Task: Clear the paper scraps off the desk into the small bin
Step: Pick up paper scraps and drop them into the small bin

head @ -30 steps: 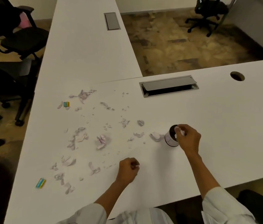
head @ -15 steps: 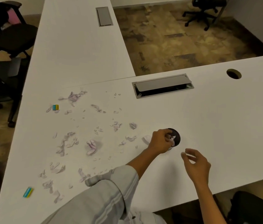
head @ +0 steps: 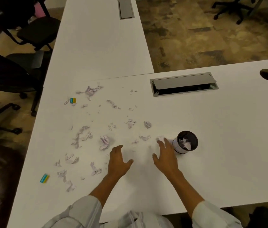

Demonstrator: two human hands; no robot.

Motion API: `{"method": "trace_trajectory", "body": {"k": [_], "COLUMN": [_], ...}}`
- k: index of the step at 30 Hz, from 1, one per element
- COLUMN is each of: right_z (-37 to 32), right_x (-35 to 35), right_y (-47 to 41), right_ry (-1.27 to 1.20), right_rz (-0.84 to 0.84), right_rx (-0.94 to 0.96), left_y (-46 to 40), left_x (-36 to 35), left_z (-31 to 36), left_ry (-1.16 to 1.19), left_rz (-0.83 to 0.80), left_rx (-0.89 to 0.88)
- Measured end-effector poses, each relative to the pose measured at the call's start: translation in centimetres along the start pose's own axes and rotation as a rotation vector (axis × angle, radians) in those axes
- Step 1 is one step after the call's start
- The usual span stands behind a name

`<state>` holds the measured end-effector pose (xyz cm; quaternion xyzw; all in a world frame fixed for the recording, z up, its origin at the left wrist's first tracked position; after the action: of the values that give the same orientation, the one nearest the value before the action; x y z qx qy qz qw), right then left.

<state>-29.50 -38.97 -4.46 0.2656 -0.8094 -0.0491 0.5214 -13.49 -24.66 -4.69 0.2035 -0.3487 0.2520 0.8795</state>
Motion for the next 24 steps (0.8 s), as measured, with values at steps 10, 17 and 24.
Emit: {"method": "trace_trajectory", "body": {"k": [10,17,24], "right_z": [-2.2,-1.7,-3.0], "right_x": [-3.1,-6.5,2.0], "right_y": [-4.4,1.1,5.0], "right_ry": [0.414,0.154,-0.407], "right_rz": [-0.019,-0.033,0.422], "right_rx": [-0.128,0.025,-0.047], "left_y": [-1.2,-6.4,-8.5], "left_x": [5.6,6.1,5.2], "left_z": [-6.3,-6.7,-6.9], "left_ry": [-0.419,-0.490,-0.288], "left_rz": [-0.196,-0.328,-0.218], "left_rx": [-0.021,-0.105,-0.244]}}
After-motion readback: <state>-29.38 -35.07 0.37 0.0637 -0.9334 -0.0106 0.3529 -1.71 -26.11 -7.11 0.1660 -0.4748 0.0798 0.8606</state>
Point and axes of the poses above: each hand's wrist, its own y-axis away from the middle knuckle, its own x-axis out of the back of the hand, z = x × y, the point moved 2 cm from there along -y, towards the middle knuckle, and after that the axes turned 13 degrees about -x, right-handed, at the moved point
